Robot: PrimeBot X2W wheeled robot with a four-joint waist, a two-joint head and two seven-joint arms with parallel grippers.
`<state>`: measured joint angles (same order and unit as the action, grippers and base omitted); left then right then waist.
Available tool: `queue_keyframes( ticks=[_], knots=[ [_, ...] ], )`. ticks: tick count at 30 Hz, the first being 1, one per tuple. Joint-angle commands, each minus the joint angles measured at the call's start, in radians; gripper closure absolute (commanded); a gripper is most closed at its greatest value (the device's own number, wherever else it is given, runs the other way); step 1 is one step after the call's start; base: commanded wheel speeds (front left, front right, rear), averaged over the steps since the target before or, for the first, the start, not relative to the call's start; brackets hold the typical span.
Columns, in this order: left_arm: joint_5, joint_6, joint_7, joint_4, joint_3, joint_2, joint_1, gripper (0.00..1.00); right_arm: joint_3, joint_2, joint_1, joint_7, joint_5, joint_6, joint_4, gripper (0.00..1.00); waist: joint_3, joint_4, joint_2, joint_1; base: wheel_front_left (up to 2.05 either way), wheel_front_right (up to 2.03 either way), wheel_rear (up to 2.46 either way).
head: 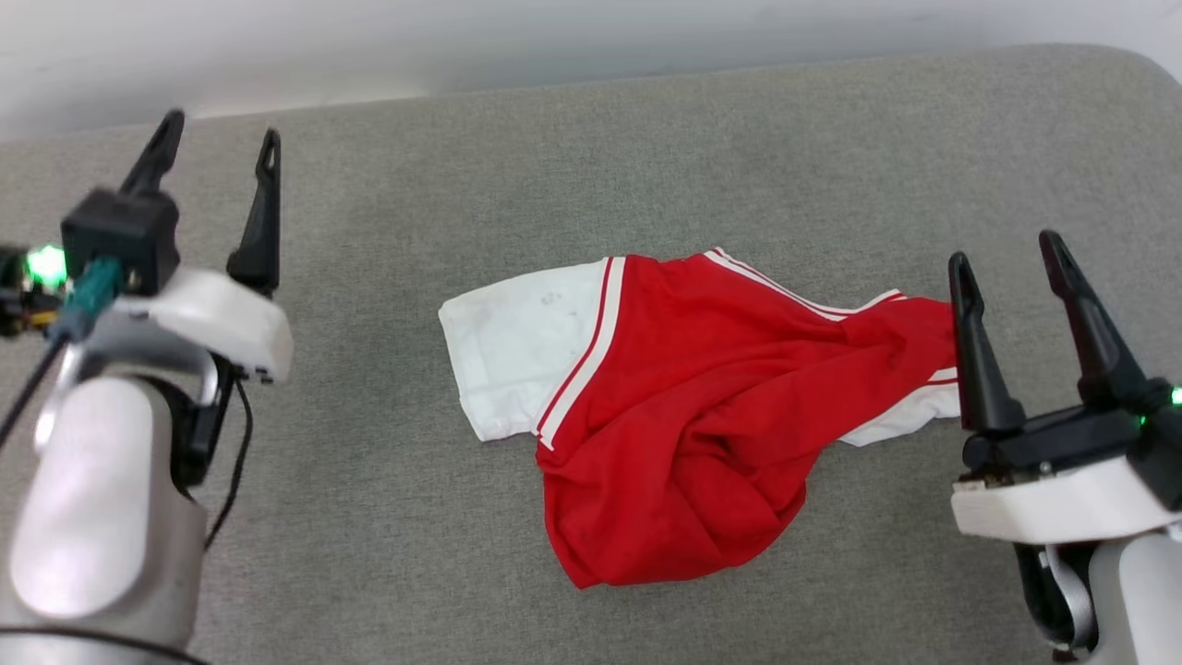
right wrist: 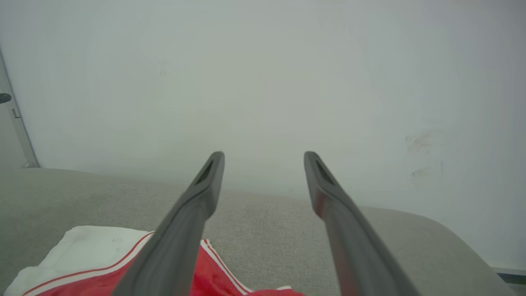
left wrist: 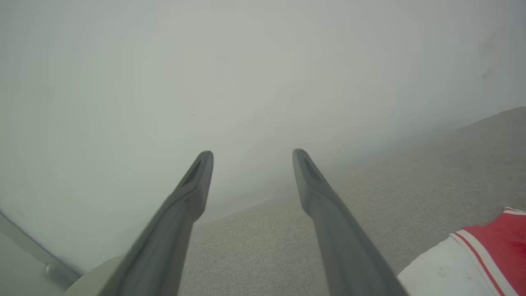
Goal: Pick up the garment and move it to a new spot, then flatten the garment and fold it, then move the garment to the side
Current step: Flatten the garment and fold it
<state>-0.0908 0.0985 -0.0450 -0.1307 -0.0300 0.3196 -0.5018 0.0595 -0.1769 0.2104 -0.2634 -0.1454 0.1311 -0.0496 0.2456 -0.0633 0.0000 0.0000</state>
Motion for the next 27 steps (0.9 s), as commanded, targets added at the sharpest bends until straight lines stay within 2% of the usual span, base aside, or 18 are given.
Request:
queue_keyframes(
  ticks=[1, 7, 18, 22, 27],
  knots=[
    [0.002, 0.008, 0.030, -0.015, -0.016, 0.017, -0.030, 0.00, -0.005, 0.015, -0.023, -0.002, 0.007, -0.001, -0.019, 0.00, 0.009, -0.006, 0.0000, 0.0000, 0.00, 0.00, 0.00],
    [-0.095, 0.030, 0.249, -0.062, -0.156, 0.101, -0.208, 0.00, -0.021, 0.049, -0.065, -0.002, 0.044, -0.001, -0.085, 0.00, 0.050, -0.027, 0.0000, 0.0000, 0.00, 0.00, 0.00],
    [-0.520, 0.031, 0.743, -0.039, -0.614, 0.325, -0.475, 0.00, -0.005, 0.058, -0.021, -0.002, 0.076, -0.001, -0.118, 0.00, 0.148, -0.065, 0.0000, 0.0000, 0.00, 0.00, 0.00],
    [-0.634, 0.031, 0.870, -0.032, -0.749, 0.370, -0.553, 0.00, 0.013, 0.045, 0.008, -0.002, 0.082, -0.001, -0.118, 0.00, 0.183, -0.083, 0.0000, 0.0000, 0.00, 0.00, 0.00],
    [-0.717, 0.031, 0.983, -0.043, -0.913, 0.412, -0.643, 0.00, 0.036, 0.037, 0.048, -0.002, 0.081, -0.001, -0.114, 0.00, 0.228, -0.103, 0.0000, 0.0000, 0.00, 0.00, 0.00]
  ],
)
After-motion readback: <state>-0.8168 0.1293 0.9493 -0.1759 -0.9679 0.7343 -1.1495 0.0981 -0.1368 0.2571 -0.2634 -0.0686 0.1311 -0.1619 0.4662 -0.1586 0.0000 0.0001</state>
